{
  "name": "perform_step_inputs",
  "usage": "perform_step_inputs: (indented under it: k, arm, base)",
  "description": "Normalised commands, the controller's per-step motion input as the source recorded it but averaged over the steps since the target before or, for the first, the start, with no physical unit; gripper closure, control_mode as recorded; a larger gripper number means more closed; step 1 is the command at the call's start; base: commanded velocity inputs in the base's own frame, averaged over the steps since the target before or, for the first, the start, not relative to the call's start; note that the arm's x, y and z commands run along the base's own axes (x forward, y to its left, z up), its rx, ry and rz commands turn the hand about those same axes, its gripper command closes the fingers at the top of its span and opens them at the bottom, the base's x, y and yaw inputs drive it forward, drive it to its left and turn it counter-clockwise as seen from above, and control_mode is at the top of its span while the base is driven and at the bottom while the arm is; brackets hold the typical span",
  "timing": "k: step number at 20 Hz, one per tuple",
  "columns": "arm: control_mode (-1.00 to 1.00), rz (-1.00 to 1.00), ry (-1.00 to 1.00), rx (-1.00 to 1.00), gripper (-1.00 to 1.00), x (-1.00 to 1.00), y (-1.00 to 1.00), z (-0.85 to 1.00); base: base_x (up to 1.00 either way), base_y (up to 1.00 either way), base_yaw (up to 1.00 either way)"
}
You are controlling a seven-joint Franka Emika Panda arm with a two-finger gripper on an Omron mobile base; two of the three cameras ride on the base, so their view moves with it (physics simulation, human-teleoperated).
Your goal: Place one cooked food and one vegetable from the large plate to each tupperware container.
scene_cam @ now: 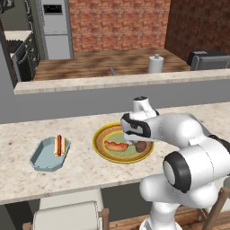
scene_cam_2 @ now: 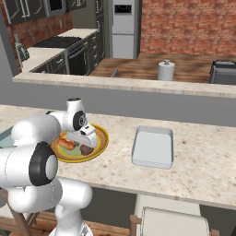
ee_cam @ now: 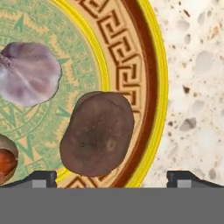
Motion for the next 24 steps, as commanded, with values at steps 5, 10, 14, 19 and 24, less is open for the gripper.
perform_step_inputs:
  k: [5, 10, 14, 19, 24]
  arm:
    - [-1.0, 0.0, -0.17, 0.06, -1.0, 0.21, 0.0, -0.29]
    - [-1.0, 0.0, -0.19, 0.03, -1.0, 0.08, 0.0, -0.3]
    - [-1.0, 0.0, -0.16, 0.0, -1.0, 0.0, 0.0, -0.38]
    - [-1.0, 0.0, -0.16, 0.01, 1.0, -0.05, 0.0, -0.19]
    - [-1.0, 0.0, -0.22, 0.09, 1.0, -0.25, -0.09, 0.73]
  base:
    - [0.0, 0.0, 0.0]
    - [0.0, 0.0, 0.0]
    - [0.0, 0.0, 0.0]
    - [0.0, 0.0, 0.0]
    - [0.0, 0.0, 0.0]
